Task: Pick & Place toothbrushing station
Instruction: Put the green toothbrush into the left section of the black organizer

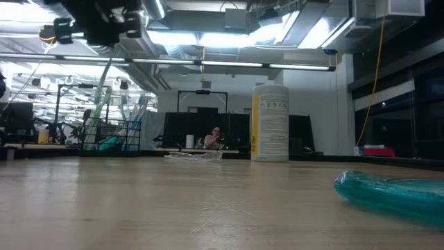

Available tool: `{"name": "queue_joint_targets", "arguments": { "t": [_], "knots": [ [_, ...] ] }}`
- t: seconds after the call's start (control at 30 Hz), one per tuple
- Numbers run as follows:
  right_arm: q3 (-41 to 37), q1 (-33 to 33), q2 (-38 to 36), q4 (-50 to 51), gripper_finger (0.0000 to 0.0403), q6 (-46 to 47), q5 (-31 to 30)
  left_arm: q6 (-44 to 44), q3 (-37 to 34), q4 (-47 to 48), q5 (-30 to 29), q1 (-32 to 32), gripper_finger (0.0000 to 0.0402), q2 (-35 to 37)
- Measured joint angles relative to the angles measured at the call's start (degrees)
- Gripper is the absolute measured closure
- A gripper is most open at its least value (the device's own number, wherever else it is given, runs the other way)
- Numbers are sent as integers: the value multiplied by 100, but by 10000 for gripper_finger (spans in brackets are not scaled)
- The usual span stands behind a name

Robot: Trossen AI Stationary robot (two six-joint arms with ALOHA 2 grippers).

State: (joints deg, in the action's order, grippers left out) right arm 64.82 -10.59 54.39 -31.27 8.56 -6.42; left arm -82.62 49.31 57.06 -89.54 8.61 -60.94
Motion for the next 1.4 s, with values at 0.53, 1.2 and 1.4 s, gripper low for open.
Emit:
{"name": "queue_joint_targets", "arguments": {
  "t": [0.53,1.2,1.4],
  "knots": [
    [0,0,0,9,343,277,-68,-873,-588,-9,-54,1298,400,297],
    [-2,0,0,243,343,611,-326,-2200,-569,-219,-52,2191,400,-256],
    [-2,0,0,264,343,621,-326,-1329,-289,-244,-52,2187,400,-254]
  ]
}}
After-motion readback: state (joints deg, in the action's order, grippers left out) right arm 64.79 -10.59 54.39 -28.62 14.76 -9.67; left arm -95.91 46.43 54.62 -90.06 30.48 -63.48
